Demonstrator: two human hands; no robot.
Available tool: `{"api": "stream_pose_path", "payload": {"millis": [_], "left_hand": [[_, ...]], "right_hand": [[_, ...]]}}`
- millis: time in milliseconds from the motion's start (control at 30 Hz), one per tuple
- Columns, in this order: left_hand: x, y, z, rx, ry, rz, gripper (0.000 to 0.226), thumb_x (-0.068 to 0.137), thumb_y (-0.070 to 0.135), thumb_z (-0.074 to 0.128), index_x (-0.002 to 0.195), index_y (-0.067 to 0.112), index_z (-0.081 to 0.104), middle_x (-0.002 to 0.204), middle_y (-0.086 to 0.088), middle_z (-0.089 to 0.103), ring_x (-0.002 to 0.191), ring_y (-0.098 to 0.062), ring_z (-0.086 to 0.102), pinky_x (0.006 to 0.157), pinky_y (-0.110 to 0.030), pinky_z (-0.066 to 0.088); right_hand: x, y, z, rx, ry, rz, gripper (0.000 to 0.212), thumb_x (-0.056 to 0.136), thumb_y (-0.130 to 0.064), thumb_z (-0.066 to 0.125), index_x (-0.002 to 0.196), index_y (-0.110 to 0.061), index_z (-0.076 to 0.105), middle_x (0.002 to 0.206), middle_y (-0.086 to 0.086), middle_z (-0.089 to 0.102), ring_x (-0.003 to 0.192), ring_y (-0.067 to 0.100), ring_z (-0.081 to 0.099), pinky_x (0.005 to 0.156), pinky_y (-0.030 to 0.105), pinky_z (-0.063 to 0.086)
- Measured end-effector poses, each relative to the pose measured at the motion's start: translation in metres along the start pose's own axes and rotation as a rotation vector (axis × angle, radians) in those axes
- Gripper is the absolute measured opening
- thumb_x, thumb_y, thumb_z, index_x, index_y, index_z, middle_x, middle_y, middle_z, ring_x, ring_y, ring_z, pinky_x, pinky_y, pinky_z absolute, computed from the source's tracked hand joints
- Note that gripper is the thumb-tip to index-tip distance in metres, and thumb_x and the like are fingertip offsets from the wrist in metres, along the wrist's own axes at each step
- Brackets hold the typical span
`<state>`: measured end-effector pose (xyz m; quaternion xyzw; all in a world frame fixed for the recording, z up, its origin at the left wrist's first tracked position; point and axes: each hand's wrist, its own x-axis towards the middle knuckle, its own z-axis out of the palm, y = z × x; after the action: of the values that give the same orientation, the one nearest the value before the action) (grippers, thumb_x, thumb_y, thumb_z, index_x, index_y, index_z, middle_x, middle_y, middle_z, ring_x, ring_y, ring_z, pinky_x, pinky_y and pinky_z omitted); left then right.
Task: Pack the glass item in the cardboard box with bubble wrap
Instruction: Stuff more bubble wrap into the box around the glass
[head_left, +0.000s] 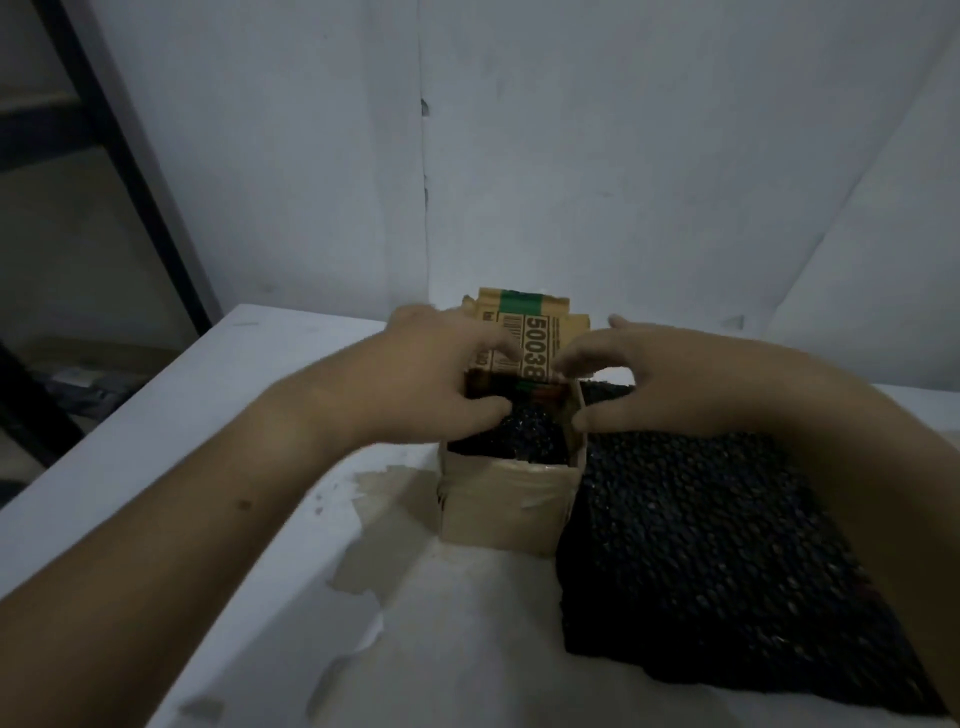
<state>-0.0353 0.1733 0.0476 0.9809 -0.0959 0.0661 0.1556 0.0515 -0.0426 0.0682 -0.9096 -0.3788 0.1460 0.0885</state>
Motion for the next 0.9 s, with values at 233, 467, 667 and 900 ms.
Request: {"api": "stream_pose_path", "payload": {"millis": [233, 467, 667, 900], "left_hand": [[-0.004, 0.071, 0.077, -0.049, 0.175, 0.271, 0.054, 0.091, 0.037, 0.058, 0.143, 0.024, 0.051, 0.158, -0.001, 0.035, 0.146, -0.018, 0.025, 0.119, -0.038, 0.020], [-0.003, 0.120, 0.164, -0.111, -0.032, 0.100, 0.055, 0.102, 0.029, 0.045, 0.154, 0.019, 0.029, 0.164, -0.004, 0.014, 0.150, -0.022, 0.011, 0.119, -0.030, 0.013], [0.012, 0.121, 0.194, -0.053, -0.184, -0.233, 0.045, 0.105, 0.028, 0.033, 0.149, 0.017, 0.030, 0.163, -0.021, 0.000, 0.149, -0.040, 0.004, 0.119, -0.047, 0.017], [0.007, 0.120, 0.204, -0.149, 0.122, -0.092, 0.030, 0.100, 0.016, 0.049, 0.127, 0.011, 0.061, 0.159, -0.015, 0.027, 0.144, -0.027, 0.030, 0.118, -0.034, 0.016]], "right_hand": [[-0.055, 0.058, 0.060, -0.019, 0.191, 0.150, 0.085, 0.085, -0.058, 0.061, 0.153, -0.044, 0.013, 0.164, -0.008, 0.005, 0.151, 0.020, -0.009, 0.121, 0.041, -0.004], [-0.095, 0.124, 0.123, 0.150, 0.271, 0.437, 0.075, 0.091, -0.055, 0.055, 0.154, -0.030, 0.024, 0.163, -0.002, 0.018, 0.151, 0.024, 0.010, 0.121, 0.043, 0.014], [-0.114, 0.155, 0.143, 0.070, 0.484, 0.564, 0.058, 0.094, -0.040, 0.058, 0.145, -0.015, 0.045, 0.145, 0.006, 0.050, 0.127, 0.031, 0.050, 0.100, 0.047, 0.046], [-0.125, 0.165, 0.145, -0.015, 0.621, 0.494, 0.011, 0.089, -0.024, 0.066, 0.081, -0.029, 0.061, 0.081, -0.007, 0.066, 0.058, 0.007, 0.049, 0.059, 0.031, 0.042]]}}
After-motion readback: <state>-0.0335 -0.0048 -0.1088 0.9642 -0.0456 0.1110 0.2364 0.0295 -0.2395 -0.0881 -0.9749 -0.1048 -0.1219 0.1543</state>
